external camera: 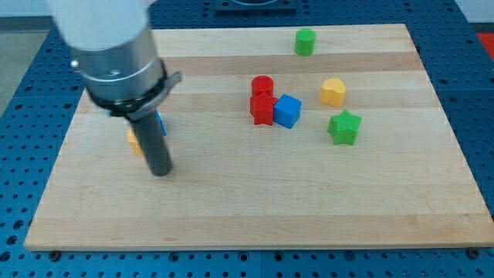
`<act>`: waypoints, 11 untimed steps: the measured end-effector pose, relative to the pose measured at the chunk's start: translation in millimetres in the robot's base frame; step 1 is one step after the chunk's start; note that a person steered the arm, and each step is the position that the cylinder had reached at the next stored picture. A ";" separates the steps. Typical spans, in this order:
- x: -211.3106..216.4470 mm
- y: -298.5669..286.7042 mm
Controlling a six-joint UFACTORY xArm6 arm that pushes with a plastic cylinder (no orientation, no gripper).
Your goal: Push the blue triangle closer to the red star
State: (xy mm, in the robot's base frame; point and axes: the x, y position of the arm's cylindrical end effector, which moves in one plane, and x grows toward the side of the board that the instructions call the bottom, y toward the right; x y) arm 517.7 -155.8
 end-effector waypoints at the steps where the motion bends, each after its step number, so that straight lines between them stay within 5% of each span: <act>1: -1.1 -41.3; 5: -82.6 -48.3; 11: -74.5 92.1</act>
